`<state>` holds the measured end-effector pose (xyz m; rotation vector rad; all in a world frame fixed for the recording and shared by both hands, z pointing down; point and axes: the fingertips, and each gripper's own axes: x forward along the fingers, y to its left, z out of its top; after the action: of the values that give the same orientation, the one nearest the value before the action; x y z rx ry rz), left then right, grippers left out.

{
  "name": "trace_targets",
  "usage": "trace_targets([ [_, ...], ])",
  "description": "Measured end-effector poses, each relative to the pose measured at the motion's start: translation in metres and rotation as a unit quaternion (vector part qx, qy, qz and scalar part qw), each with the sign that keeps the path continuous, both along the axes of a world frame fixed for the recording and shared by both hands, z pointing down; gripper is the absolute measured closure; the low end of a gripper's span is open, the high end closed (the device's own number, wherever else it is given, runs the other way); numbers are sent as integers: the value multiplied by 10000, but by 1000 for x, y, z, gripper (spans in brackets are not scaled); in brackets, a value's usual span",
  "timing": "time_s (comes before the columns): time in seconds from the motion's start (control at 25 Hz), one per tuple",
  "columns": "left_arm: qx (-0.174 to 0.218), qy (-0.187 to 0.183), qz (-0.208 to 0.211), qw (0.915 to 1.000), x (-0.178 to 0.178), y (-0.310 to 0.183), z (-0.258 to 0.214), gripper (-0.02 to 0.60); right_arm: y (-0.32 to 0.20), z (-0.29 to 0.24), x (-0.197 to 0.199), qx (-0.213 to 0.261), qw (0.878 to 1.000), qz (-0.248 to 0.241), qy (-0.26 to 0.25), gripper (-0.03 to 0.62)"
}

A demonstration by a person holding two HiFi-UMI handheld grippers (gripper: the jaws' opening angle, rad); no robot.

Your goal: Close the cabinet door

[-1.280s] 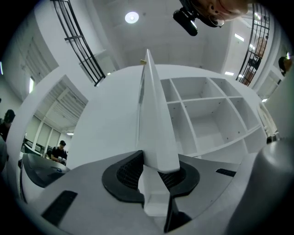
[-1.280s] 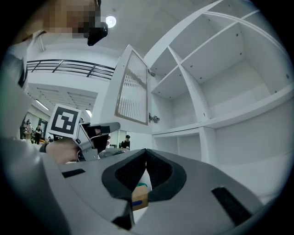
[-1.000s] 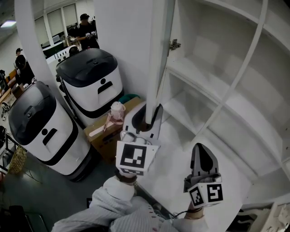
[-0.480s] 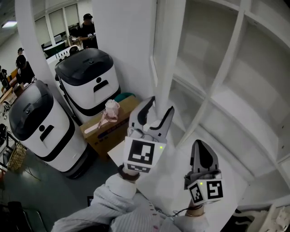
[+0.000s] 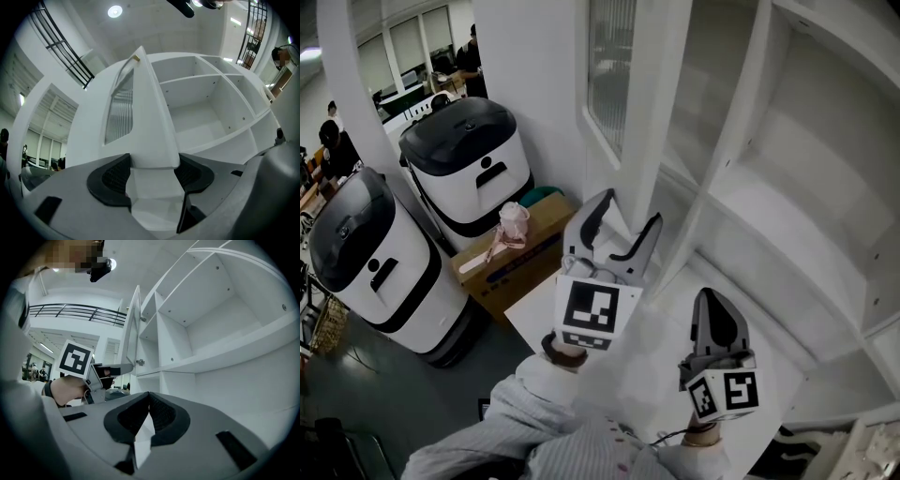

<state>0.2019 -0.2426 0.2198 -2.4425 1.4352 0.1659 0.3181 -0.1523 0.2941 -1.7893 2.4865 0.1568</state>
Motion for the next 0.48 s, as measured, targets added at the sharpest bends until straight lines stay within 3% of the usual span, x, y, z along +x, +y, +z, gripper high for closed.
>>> trace_targets([
  [0.48,34,-170,119,9998,34,-13,2,272,-13,15,34,-174,9993,246,-206,582],
])
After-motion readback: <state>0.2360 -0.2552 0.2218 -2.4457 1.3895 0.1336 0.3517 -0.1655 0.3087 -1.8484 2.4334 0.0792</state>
